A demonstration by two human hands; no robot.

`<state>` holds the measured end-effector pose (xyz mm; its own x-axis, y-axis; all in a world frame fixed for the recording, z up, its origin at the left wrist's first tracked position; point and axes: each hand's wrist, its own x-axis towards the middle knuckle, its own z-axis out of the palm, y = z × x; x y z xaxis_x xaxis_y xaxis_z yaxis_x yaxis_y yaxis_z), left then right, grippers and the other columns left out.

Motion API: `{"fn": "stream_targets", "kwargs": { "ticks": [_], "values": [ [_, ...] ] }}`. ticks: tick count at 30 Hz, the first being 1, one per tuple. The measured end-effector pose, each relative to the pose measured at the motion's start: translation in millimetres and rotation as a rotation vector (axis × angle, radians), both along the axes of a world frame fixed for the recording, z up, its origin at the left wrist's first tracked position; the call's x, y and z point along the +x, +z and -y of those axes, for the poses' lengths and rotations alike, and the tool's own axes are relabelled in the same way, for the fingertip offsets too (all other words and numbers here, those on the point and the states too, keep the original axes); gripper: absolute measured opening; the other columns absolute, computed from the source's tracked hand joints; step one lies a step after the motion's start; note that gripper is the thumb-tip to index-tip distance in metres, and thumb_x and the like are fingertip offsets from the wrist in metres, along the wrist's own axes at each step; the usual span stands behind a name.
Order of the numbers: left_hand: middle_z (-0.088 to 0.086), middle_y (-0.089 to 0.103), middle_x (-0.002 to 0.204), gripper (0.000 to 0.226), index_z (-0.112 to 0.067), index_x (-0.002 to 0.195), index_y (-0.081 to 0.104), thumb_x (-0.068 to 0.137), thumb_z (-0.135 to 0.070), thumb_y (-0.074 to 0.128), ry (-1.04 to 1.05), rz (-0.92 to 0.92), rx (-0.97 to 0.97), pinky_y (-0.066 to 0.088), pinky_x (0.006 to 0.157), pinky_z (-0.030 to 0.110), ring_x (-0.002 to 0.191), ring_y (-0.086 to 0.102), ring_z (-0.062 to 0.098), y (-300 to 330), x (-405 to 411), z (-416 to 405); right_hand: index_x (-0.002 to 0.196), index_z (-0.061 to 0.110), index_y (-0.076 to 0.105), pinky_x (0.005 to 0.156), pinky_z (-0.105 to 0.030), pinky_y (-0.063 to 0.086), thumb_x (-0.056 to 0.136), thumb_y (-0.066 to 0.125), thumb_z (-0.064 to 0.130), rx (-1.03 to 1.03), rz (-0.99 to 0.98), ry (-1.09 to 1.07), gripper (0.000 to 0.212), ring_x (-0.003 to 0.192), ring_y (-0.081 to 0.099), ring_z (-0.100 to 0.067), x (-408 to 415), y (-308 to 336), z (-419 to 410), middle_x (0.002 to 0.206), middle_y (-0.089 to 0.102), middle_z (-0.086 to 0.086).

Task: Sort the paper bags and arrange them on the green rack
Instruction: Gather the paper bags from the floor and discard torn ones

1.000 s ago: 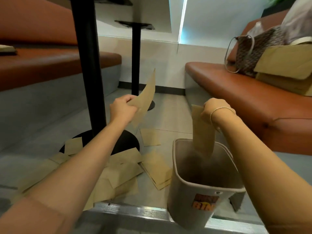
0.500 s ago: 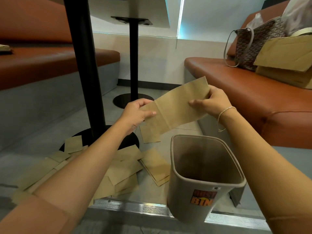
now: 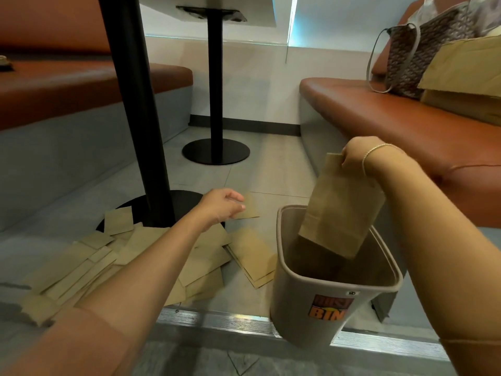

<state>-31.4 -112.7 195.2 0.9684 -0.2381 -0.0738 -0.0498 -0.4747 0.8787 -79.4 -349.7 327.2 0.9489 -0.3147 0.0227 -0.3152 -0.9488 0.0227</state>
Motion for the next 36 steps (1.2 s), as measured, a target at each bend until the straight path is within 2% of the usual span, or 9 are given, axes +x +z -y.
{"fn": "stream_targets", "kwargs": {
  "ticks": [3,5,10,15,20,23,29,33,36],
  "values": [
    [0.003,0.065,0.1,0.019,-0.018,0.104,0.062,0.086,-0.019,0.066,0.029,-0.026,0.079,0.048,0.075,0.024,0.085,0.062,0.014,-13.3,0.7,-9.7,0.106,0.007,0.066,0.078,-0.032,0.048,0.083,0.058,0.015,0.02,0.035,-0.007,0.025,0.083,0.056,-0.03,6.8,-28.6,-11.3,0.103,0.063,-0.013],
    [0.003,0.066,0.103,0.02,-0.018,0.105,0.062,0.086,-0.02,0.066,0.043,-0.043,0.099,0.048,0.077,0.025,0.089,0.063,0.014,-19.3,1.3,-14.9,0.105,0.008,0.066,0.075,-0.031,0.047,0.084,0.054,0.011,0.05,0.116,0.0,0.025,0.08,0.055,-0.03,10.7,-43.1,-27.7,0.102,0.064,-0.013],
    [0.001,0.063,0.106,0.026,-0.015,0.115,0.061,0.089,-0.02,0.062,0.061,-0.061,0.203,0.045,0.065,0.018,0.091,0.06,0.014,-46.2,10.1,-27.6,0.112,0.011,0.062,0.084,-0.038,0.054,0.089,0.054,0.016,0.143,0.155,0.199,0.025,0.093,0.061,-0.027,24.9,-74.6,-92.4,0.106,0.064,-0.01],
    [0.004,0.062,0.115,0.026,-0.014,0.115,0.062,0.089,-0.021,0.062,0.131,-0.05,0.292,0.05,0.084,0.029,0.099,0.06,0.018,-75.1,20.1,-40.6,0.118,0.014,0.058,0.082,-0.032,0.049,0.09,0.053,0.02,0.285,0.045,0.311,0.028,0.103,0.058,-0.027,36.8,-132.2,-156.5,0.113,0.059,-0.009],
    [0.005,0.064,0.116,0.022,-0.013,0.111,0.065,0.09,-0.018,0.06,0.176,-0.017,0.31,0.049,0.094,0.033,0.107,0.059,0.02,-104.2,32.3,-53.8,0.125,0.009,0.048,0.089,-0.036,0.045,0.092,0.048,0.021,0.314,-0.199,0.165,0.035,0.115,0.048,-0.03,54.8,-234.2,-171.0,0.125,0.05,-0.015],
    [0.004,0.064,0.113,0.021,-0.013,0.11,0.064,0.091,-0.017,0.058,0.219,-0.072,0.285,0.048,0.09,0.029,0.107,0.058,0.02,-125.4,48.1,-60.6,0.13,0.012,0.045,0.096,-0.036,0.041,0.091,0.053,0.025,0.377,-0.265,0.0,0.042,0.122,0.039,-0.031,57.9,-281.8,-159.9,0.133,0.042,-0.014],
    [0.006,0.062,0.115,0.024,-0.013,0.114,0.062,0.09,-0.016,0.058,0.208,-0.09,0.251,0.047,0.089,0.027,0.106,0.058,0.02,-154.6,69.3,-60.9,0.134,0.01,0.04,0.102,-0.038,0.037,0.09,0.054,0.028,0.435,-0.207,-0.28,0.049,0.126,0.035,-0.032,80.5,-323.3,-138.6,0.138,0.037,-0.019],
    [0.006,0.063,0.112,0.023,-0.012,0.113,0.062,0.09,-0.015,0.058,0.189,-0.101,0.251,0.043,0.08,0.022,0.102,0.058,0.018,-174.3,79.0,-59.4,0.137,0.011,0.037,0.106,-0.041,0.034,0.089,0.053,0.029,0.312,-0.161,-0.304,0.054,0.132,0.028,-0.034,100.0,-332.0,-136.1,0.146,0.025,-0.021],
    [0.005,0.064,0.111,0.022,-0.012,0.111,0.063,0.09,-0.015,0.059,0.189,-0.106,0.238,0.043,0.079,0.021,0.1,0.059,0.017,-182.2,83.6,-57.3,0.14,0.01,0.031,0.111,-0.046,0.029,0.084,0.061,0.036,0.317,-0.176,-0.346,0.069,0.138,0.018,-0.036,109.7,-338.9,-133.5,0.151,0.014,-0.021]
  ]
}}
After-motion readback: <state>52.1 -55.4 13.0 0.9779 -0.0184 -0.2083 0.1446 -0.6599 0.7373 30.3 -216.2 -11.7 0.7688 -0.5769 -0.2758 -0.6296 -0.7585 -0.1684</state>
